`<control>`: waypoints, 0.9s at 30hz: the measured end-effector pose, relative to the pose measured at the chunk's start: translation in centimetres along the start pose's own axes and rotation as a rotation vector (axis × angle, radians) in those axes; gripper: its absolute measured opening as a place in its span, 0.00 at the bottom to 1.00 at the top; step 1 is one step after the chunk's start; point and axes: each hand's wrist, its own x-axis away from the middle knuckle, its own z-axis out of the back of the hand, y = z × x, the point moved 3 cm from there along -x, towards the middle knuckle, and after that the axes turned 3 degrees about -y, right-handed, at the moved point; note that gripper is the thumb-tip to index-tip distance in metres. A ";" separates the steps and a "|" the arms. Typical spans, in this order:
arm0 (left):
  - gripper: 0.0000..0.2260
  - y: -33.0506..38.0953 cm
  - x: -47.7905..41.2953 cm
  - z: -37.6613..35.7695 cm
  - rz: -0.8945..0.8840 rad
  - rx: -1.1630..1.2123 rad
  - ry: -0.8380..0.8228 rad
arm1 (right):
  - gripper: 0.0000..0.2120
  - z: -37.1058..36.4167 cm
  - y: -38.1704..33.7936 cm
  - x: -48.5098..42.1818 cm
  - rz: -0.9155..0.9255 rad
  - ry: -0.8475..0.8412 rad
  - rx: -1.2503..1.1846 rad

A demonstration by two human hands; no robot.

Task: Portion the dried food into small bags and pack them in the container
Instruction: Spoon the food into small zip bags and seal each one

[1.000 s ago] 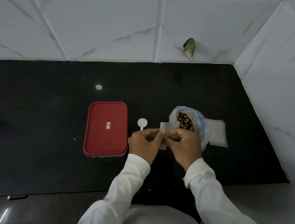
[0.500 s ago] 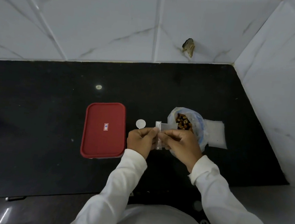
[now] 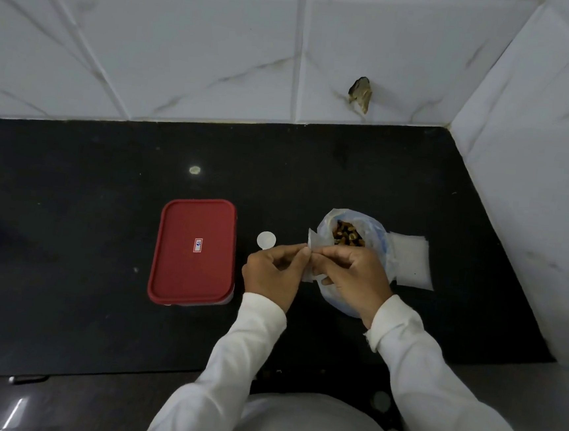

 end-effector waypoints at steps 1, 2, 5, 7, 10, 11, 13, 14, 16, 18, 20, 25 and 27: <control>0.05 0.0 -0.1 -0.1 0.020 0.026 -0.012 | 0.06 0.1 0.0 -0.1 -0.002 0.003 0.010; 0.05 -0.1 -0.2 -0.2 0.039 0.055 -0.021 | 0.06 0.2 -0.1 -0.1 -0.001 0.004 0.023; 0.03 0.0 -0.4 -0.4 0.051 0.090 -0.014 | 0.05 0.4 -0.4 -0.1 0.014 -0.003 0.034; 0.02 0.2 -0.4 -0.6 0.036 0.076 -0.005 | 0.05 0.6 -0.2 -0.2 -0.003 0.005 0.032; 0.03 0.2 -0.3 -0.8 0.020 0.045 0.025 | 0.06 0.8 0.4 -0.5 -0.060 0.015 0.015; 0.04 0.1 -0.3 -0.9 0.019 0.030 0.030 | 0.06 0.8 0.6 -0.5 -0.073 0.016 -0.003; 0.04 0.0 -0.3 -1.1 0.015 -0.007 0.021 | 0.05 0.7 0.7 -0.5 -0.066 0.028 0.024; 0.05 0.0 -0.3 -1.2 0.016 -0.018 0.013 | 0.05 0.6 0.7 -0.5 -0.047 0.039 0.068; 0.05 -0.1 -0.4 -1.4 0.035 -0.001 0.008 | 0.04 0.5 0.7 -0.6 -0.024 0.072 0.093; 0.05 -0.2 -0.5 -1.4 0.063 0.037 0.011 | 0.04 0.6 0.7 -0.5 -0.021 0.107 0.029; 0.03 -0.2 -0.6 -1.3 0.094 0.099 0.016 | 0.04 0.6 0.7 -0.4 -0.014 0.118 -0.001; 0.05 -0.3 -0.2 -1.6 0.290 0.387 0.019 | 0.04 0.7 0.8 -0.2 0.019 0.093 0.027; 0.08 -0.1 0.2 -2.0 0.378 0.572 -0.001 | 0.06 0.8 0.7 -0.1 0.024 0.083 0.059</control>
